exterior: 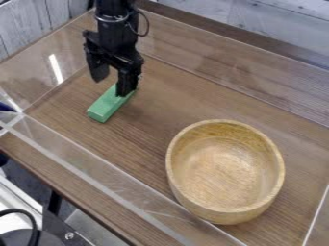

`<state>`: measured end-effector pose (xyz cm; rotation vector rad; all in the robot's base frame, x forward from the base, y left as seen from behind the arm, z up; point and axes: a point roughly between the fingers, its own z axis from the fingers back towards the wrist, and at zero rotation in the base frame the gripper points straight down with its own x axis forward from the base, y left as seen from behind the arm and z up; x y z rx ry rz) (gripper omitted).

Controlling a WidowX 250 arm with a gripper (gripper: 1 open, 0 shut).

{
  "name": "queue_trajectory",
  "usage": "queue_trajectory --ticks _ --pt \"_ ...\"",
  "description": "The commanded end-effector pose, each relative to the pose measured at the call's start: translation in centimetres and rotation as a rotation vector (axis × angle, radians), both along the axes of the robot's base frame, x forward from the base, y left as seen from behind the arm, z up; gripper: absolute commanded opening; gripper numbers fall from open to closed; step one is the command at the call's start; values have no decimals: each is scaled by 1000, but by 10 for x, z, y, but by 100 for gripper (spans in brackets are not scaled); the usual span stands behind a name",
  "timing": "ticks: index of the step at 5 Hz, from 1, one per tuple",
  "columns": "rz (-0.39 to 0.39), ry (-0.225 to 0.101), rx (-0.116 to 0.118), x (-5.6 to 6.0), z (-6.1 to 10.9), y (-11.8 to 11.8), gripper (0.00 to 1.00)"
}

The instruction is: Put the green block in the brown bowl

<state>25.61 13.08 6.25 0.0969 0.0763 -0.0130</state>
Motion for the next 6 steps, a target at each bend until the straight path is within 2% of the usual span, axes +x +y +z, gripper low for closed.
queue_trajectory --ticks 1,2,3,5,6 --pt "-2 -32 14 2 9 1 100" --pt "-7 -12 5 -2 5 -2 100" --pt "6 13 28 2 -3 0 100" --pt "60 13 15 13 -26 10 100" --pt "55 32 -2 14 -20 8 0"
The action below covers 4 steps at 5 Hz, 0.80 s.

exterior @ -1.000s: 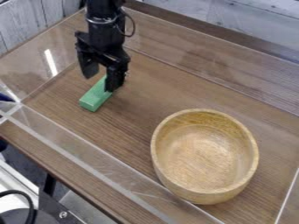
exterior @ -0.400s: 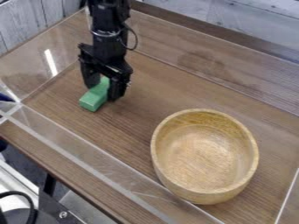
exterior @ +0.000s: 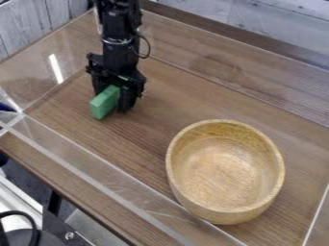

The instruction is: Put the green block in the brown bowl

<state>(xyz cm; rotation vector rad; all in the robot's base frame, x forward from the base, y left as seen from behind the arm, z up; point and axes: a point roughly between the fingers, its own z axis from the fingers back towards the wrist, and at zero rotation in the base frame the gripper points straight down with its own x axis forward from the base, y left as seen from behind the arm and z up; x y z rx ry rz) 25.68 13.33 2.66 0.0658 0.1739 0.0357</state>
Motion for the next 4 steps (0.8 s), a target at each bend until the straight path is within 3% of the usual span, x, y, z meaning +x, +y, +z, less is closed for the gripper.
queue_trajectory --ticks 1,3,4 --pt "-8 -62 -4 16 45 1 0" --pt "-20 -43 -3 13 10 3 0" --pt "-7 -59 -14 21 3 2 0"
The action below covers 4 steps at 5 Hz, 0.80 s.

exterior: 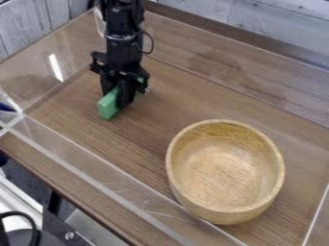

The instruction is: Put the green block in the brown bowl

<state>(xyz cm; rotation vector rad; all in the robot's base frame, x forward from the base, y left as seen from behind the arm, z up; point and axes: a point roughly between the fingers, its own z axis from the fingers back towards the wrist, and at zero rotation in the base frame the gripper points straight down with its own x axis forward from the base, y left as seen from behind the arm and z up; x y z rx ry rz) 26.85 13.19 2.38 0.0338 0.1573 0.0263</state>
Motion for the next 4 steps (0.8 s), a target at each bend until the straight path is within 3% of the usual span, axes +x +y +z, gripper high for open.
queue_trajectory --ticks 1,2,3,4 --pt "13 -56 2 16 1 2 0" --pt "31 -91 -19 14 -2 -2 100" --pt "51 -122 -35 10 -1 -5 100" --pt "61 -148 -44 10 1 -9 0"
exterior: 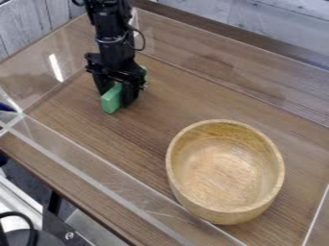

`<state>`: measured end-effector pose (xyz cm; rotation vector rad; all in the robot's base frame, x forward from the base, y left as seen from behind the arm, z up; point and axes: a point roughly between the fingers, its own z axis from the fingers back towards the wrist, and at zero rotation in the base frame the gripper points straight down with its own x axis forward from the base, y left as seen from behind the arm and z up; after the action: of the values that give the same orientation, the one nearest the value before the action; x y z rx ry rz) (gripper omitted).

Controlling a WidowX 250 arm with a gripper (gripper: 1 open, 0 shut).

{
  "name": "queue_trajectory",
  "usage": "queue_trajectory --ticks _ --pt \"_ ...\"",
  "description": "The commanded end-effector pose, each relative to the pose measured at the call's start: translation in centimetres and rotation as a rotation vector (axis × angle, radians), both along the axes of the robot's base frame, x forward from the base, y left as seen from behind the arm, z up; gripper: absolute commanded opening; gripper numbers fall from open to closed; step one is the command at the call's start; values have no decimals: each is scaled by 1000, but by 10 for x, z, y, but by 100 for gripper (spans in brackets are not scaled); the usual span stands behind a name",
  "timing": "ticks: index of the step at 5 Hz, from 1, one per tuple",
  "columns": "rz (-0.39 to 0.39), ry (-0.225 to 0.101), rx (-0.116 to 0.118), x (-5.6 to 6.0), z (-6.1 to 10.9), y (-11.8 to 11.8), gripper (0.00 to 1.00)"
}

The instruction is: Put the green block in the brown bowl

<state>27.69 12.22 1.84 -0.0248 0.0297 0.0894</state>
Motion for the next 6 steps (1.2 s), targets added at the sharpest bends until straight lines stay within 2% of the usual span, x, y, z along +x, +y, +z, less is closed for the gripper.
queue_trajectory --ticks 1,2,3,4,5,6 --pt "-6 -44 15 -9 30 -6 0" --pt "-4 -79 14 -14 59 -12 0" --pt "-9 -71 40 -18 56 -10 0" --pt "-20 -44 80 -17 47 -5 0" --pt "-57 -11 70 -10 31 -5 0" --pt "-75 -6 53 -3 28 -6 0"
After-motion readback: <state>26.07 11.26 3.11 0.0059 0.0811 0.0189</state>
